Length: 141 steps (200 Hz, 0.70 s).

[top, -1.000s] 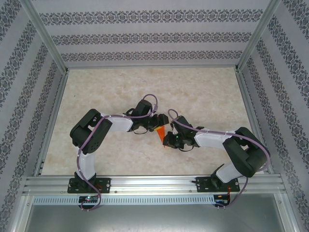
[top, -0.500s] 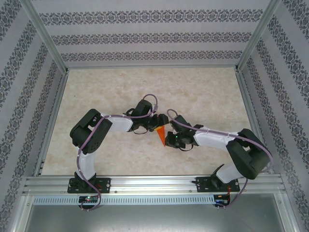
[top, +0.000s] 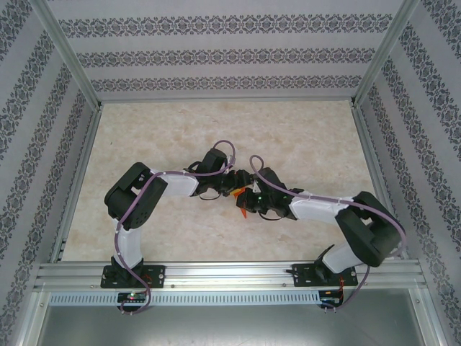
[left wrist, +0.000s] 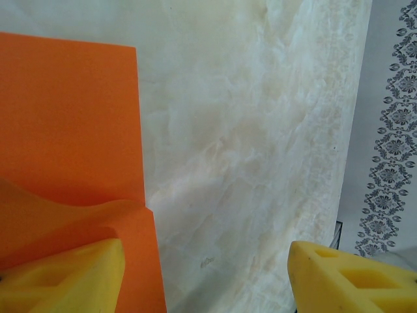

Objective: Fold a paper plane with a square sheet of paper (pick it up from the middle)
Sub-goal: Fold the wing for the fifth time at the center of the table.

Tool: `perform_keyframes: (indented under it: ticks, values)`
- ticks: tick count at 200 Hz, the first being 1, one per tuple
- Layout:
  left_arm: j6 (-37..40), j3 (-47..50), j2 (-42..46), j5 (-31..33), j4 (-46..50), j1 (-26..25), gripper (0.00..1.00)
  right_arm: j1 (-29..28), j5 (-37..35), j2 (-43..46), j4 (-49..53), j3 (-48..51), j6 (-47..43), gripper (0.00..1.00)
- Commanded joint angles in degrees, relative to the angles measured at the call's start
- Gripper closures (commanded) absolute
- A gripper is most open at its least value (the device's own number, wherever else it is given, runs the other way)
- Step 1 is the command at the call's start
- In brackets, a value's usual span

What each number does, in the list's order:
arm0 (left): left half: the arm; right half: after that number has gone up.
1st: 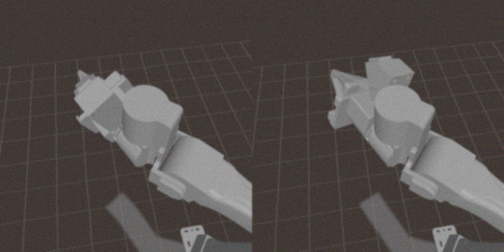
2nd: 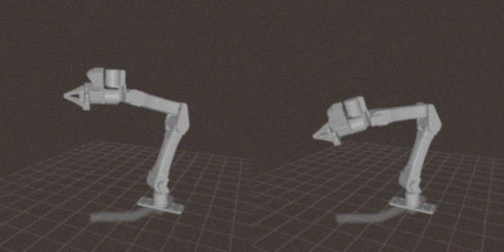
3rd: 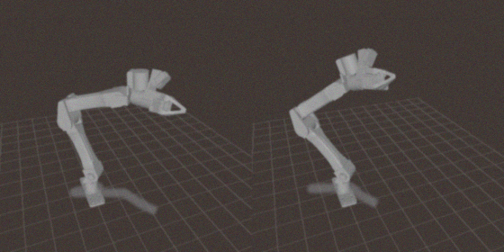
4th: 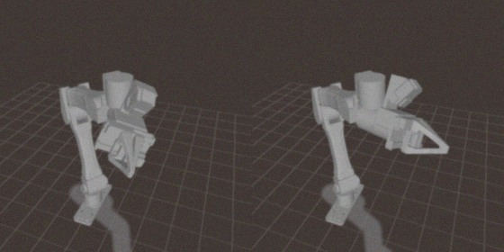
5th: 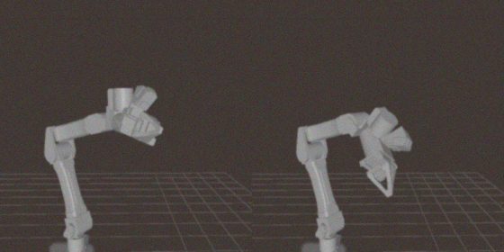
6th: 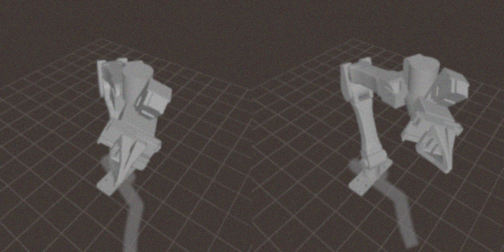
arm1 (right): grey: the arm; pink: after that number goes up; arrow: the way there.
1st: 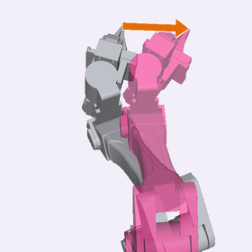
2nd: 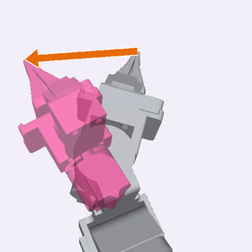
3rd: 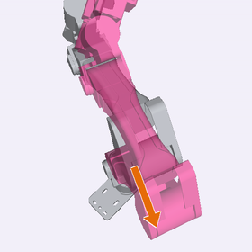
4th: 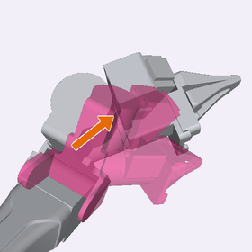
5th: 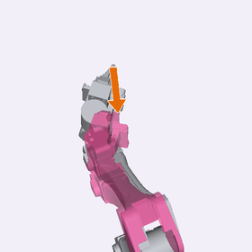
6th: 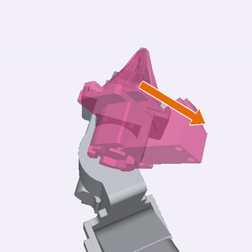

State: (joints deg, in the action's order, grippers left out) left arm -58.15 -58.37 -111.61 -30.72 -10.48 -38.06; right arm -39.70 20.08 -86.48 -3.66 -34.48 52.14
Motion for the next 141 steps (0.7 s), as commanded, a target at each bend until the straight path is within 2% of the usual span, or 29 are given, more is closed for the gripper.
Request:
perform_keyframes:
  ticks: [1, 65, 90, 116, 141]
  values:
    - [1.1, -0.17, -2.04, 0.71, 4.06, -0.72, 0.32, 0.57, 2.41, -2.28, -6.05, -0.3, 1.82, 0.97]
    - [1.02, -0.04, -2.12, 0.66, 3.98, -0.7, 0.32, 2.53, 5.05, -3.4, -5.47, 2.6, 2.64, 0.97]
    - [1.02, -0.17, -2.12, 0.86, 4.4, -0.7, 0.32, 2.89, 5.65, -2.68, -8.64, 5.39, 2.89, 0.97]
    - [0.69, -0.17, -2.12, 1.27, 4.4, -0.7, 0.32, 2.9, 4.24, -1.1, -10.87, 6.93, 2.62, 0.97]
    - [0.54, -0.26, -2.22, 1.32, 4.41, -0.72, 0.32, 3.09, 3.51, -3.4, -9.68, 7.14, 2.24, 0.97]
